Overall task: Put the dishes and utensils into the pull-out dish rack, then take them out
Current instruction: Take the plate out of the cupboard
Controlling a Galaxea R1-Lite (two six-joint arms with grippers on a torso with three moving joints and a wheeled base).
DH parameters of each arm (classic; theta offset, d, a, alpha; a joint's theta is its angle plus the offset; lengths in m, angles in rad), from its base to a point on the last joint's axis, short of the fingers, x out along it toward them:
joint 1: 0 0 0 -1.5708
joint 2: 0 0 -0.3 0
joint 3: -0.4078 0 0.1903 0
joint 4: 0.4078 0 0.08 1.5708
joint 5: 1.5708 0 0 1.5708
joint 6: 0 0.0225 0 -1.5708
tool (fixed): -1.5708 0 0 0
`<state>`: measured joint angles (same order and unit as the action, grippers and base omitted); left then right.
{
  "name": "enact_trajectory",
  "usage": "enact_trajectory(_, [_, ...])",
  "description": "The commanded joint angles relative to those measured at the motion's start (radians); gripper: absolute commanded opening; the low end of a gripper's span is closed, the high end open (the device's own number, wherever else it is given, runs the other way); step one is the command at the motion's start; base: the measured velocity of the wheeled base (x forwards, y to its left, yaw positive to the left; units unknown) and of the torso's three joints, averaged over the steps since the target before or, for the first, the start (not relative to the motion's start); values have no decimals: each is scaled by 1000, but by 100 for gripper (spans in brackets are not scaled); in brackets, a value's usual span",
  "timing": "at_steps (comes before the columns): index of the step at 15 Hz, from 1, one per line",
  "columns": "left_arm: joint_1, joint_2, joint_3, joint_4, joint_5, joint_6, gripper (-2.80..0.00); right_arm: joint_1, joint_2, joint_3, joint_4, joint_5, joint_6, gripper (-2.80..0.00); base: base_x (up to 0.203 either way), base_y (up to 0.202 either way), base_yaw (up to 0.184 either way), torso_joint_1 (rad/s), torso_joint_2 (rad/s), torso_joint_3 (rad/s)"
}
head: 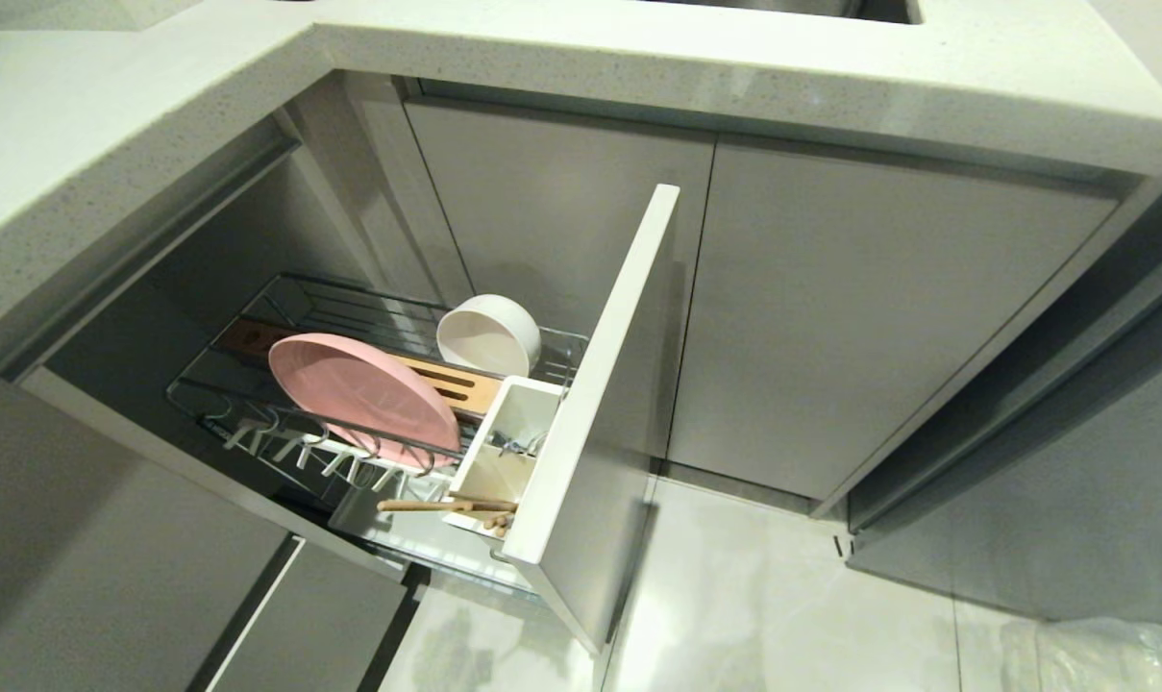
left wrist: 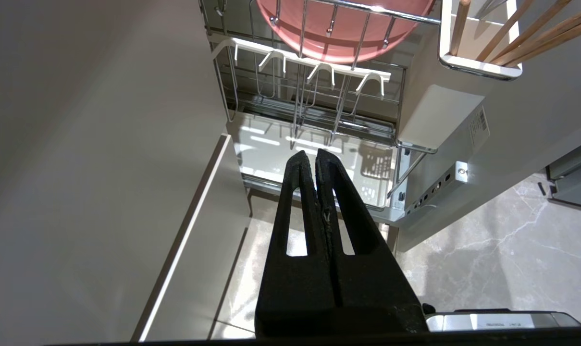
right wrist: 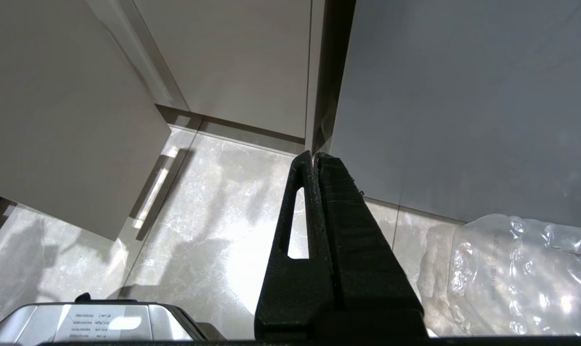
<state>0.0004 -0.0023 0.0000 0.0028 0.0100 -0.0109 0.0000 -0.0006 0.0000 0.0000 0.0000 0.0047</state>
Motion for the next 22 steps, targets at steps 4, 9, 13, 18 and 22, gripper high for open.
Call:
enact_trajectory(4, [-1, 0, -96, -3, -8, 2, -280, 0, 1, 0, 0, 0, 0, -280, 0, 0, 0, 0, 0, 0])
enact_trajectory(9, [-2, 131, -464, 74, -84, 1, -280, 0, 1, 0, 0, 0, 0, -280, 0, 0, 0, 0, 0, 0])
enact_trajectory(13, [0, 408, -844, 77, -103, -74, -280, 0, 1, 0, 0, 0, 0, -280, 0, 0, 0, 0, 0, 0])
enact_trajectory(18, [1, 786, -1302, 86, -102, -416, -280, 0, 1, 0, 0, 0, 0, -280, 0, 0, 0, 0, 0, 0])
enact_trajectory(22, [-13, 1011, -1591, 238, -102, -720, -280, 0, 1, 0, 0, 0, 0, -280, 0, 0, 0, 0, 0, 0])
